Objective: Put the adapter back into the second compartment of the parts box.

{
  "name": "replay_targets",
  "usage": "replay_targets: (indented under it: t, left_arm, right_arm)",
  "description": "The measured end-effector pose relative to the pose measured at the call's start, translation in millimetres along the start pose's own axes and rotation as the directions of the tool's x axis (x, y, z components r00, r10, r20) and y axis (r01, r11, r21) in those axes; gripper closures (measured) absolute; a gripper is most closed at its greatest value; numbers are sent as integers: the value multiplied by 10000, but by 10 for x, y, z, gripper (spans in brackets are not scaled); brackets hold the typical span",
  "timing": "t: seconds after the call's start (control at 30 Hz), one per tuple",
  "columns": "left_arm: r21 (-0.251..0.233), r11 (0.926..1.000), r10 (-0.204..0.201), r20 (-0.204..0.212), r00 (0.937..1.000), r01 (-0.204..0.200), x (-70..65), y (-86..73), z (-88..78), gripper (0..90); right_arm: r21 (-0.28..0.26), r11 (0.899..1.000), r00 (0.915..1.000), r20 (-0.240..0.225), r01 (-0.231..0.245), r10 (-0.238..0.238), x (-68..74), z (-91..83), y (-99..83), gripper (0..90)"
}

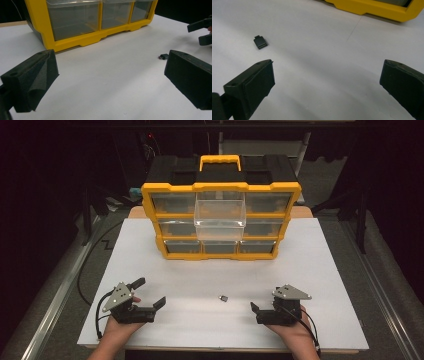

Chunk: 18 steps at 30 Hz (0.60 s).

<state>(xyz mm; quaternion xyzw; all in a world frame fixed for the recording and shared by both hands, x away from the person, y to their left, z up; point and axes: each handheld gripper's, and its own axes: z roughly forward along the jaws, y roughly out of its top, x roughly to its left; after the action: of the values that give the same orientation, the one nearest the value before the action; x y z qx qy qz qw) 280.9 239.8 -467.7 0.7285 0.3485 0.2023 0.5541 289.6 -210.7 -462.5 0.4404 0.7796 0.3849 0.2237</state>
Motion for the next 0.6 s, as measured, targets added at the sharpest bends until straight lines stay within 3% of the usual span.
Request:
replay_targets:
  t: [0.6]
  left_arm:
    - [42,10000,41,85,10000,-41,-7,-7,16,4]
  right_arm:
    - [888,9940,9924,-1099,645,-546,106,168,68,4]
